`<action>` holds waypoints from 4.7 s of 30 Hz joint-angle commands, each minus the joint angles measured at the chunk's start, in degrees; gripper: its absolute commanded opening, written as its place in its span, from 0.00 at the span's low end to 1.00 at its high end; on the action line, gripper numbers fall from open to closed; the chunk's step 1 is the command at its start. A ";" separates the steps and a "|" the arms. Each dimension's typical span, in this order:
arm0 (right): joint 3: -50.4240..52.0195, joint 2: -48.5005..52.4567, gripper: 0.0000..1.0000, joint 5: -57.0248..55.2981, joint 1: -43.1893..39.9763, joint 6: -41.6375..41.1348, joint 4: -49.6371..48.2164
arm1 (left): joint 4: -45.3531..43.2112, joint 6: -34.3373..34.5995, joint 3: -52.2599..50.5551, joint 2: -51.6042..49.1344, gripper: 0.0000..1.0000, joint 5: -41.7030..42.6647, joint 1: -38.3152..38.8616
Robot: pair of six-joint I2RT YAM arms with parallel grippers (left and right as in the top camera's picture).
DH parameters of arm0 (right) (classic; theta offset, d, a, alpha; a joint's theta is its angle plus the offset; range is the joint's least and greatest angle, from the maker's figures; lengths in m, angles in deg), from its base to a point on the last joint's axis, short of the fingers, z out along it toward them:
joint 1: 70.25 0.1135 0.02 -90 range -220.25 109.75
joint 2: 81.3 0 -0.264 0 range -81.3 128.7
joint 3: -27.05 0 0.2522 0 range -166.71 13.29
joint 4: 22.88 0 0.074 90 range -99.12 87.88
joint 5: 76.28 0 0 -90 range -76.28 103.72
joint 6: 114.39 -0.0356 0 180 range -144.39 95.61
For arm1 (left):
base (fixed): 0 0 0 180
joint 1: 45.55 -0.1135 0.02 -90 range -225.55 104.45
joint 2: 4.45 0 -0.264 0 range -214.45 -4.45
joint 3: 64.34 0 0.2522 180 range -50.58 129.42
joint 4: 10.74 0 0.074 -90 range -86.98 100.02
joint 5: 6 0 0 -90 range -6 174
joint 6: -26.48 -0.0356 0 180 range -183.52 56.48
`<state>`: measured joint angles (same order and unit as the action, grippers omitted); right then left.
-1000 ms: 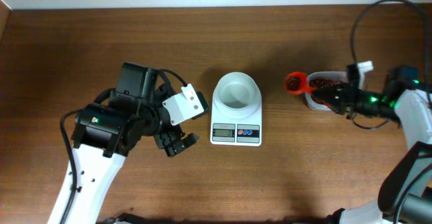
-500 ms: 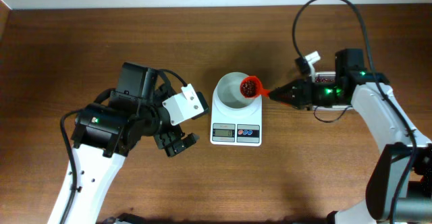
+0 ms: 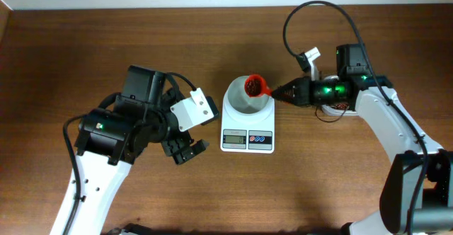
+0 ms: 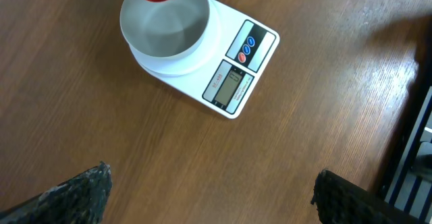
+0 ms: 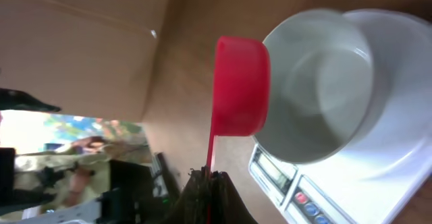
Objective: Scoop and weigh 50g on scale
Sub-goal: 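Tilt the red scoop with the right gripper to pour beans into bowl, then hold the emptied scoop over the bowl with the right gripper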
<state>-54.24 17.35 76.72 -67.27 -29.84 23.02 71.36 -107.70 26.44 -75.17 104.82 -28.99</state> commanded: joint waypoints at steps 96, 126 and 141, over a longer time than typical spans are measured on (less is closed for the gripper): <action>-0.31 -8.96 0.04 -34.95 12.48 19.85 0.48 | 0.11 -1.14 0.92 0.20 0.99 0.83 -0.26; -0.31 -8.94 0.04 -30.67 12.48 18.73 0.42 | 0.09 -1.14 0.92 0.20 0.99 0.83 -0.26; -0.31 -8.94 0.04 -27.78 12.48 21.77 2.38 | 0.11 -1.14 0.92 0.20 0.99 0.83 -0.26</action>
<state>-54.24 10.03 44.50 -55.18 -10.50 25.55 71.36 -107.70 26.44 -75.17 104.82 -28.99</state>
